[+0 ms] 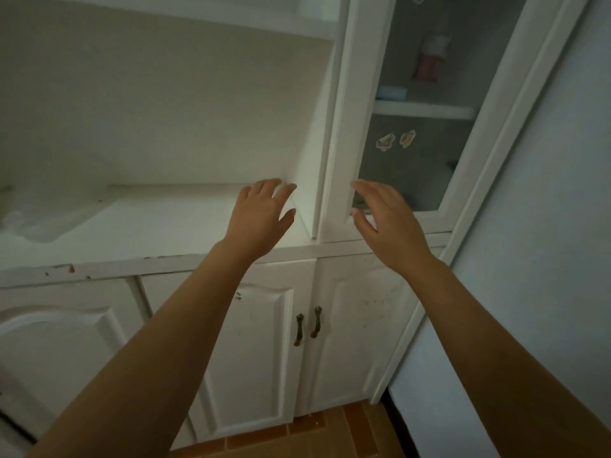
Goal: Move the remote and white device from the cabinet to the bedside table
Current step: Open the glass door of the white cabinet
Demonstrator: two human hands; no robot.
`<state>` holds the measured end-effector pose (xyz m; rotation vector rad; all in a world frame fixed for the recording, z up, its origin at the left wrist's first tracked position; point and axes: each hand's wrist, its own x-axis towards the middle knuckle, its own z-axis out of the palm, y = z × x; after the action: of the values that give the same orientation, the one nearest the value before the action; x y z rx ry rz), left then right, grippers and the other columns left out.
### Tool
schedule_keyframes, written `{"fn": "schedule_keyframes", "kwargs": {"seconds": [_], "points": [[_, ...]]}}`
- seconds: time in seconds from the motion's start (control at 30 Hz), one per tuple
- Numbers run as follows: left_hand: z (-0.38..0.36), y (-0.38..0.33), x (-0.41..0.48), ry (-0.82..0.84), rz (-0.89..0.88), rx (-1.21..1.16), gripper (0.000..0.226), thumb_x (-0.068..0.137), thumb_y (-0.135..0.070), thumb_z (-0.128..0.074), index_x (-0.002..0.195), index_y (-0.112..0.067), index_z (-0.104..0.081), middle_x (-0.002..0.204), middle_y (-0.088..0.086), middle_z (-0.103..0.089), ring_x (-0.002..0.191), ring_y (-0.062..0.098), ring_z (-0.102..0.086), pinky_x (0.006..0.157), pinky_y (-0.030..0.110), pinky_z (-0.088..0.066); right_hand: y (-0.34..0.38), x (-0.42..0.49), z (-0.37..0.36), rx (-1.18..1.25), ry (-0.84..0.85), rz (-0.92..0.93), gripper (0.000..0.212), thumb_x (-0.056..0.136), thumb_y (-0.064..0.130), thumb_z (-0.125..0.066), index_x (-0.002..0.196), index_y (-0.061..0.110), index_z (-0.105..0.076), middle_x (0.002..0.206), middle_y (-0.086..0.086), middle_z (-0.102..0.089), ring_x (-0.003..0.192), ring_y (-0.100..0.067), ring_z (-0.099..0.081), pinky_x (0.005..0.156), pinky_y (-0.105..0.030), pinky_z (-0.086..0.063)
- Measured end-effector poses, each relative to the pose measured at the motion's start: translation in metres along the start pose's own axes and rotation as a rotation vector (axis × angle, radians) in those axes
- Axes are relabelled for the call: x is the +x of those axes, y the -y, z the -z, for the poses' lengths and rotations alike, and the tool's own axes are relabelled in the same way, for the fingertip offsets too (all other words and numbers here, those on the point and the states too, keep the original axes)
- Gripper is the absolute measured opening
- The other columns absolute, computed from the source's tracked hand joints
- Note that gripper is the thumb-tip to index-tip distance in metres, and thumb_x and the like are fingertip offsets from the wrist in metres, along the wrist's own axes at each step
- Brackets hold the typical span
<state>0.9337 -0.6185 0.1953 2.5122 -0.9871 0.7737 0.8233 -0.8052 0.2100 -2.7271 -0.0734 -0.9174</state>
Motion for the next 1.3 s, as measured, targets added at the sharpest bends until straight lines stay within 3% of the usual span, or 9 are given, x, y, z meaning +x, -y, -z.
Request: {"fn": "schedule_keyframes", "kwargs": {"seconds": [0.23, 0.6, 0.77, 0.93, 1.17, 1.3], "points": [[-0.010, 0.002, 0.029, 0.014, 0.009, 0.010, 0.045, 0.092, -0.029, -0.047, 0.133, -0.015, -0.039, 0.138, 0.015, -0.044, 0.128, 0.032, -0.038, 0.105, 0.046, -0.028, -0.006, 0.041, 0.016, -0.014, -0.039, 0.014, 0.043, 0.094, 0.023, -0.040, 0.136, 0.014, -0.035, 0.143, -0.006, -0.041, 0.134, -0.022, -0.031, 0.109, -0.034, -0.025], [-0.093, 0.020, 0.040, 0.444, 0.036, 0.120, 0.061, 0.093, -0.042, -0.041, 0.139, -0.008, -0.022, 0.143, 0.016, -0.034, 0.127, 0.031, -0.038, 0.102, 0.041, -0.034, -0.039, 0.086, -0.013, -0.178, 0.137, 0.007, 0.046, 0.094, 0.026, -0.040, 0.138, 0.016, -0.030, 0.151, -0.005, -0.027, 0.139, -0.024, -0.022, 0.111, -0.042, -0.024], [-0.123, 0.044, 0.038, 0.631, 0.097, 0.176, 0.067, 0.090, -0.051, -0.041, 0.138, -0.007, -0.022, 0.135, 0.017, -0.043, 0.119, 0.031, -0.046, 0.100, 0.040, -0.036, -0.045, 0.098, -0.031, -0.296, 0.066, 0.150, 0.041, 0.089, 0.019, -0.050, 0.128, 0.007, -0.044, 0.141, -0.016, -0.041, 0.131, -0.031, -0.036, 0.104, -0.045, -0.038], [-0.143, 0.047, 0.037, 0.629, 0.086, 0.234, 0.060, 0.088, -0.055, -0.040, 0.126, -0.008, -0.037, 0.123, 0.016, -0.050, 0.107, 0.029, -0.051, 0.093, 0.037, -0.039, -0.050, 0.104, -0.043, -0.290, -0.072, 0.124, 0.045, 0.087, 0.020, -0.055, 0.129, 0.008, -0.044, 0.142, -0.016, -0.039, 0.132, -0.031, -0.036, 0.102, -0.043, -0.039], [-0.155, 0.052, 0.032, 0.511, 0.082, 0.246, 0.055, 0.086, -0.058, -0.042, 0.116, -0.012, -0.043, 0.114, 0.010, -0.051, 0.102, 0.024, -0.050, 0.088, 0.035, -0.043, -0.057, 0.112, -0.065, -0.341, -0.104, 0.041, 0.071, 0.087, 0.038, -0.053, 0.142, 0.017, -0.014, 0.155, -0.016, -0.009, 0.142, -0.033, -0.005, 0.113, -0.039, -0.012], [-0.157, 0.054, 0.031, 0.496, 0.080, 0.241, 0.055, 0.086, -0.058, -0.042, 0.116, -0.012, -0.043, 0.115, 0.011, -0.050, 0.103, 0.025, -0.050, 0.089, 0.035, -0.043, -0.056, 0.114, -0.082, -0.404, -0.136, -0.006, 0.083, 0.084, 0.045, -0.054, 0.143, 0.016, -0.004, 0.153, -0.022, -0.007, 0.141, -0.038, -0.002, 0.113, -0.042, -0.009]]}}
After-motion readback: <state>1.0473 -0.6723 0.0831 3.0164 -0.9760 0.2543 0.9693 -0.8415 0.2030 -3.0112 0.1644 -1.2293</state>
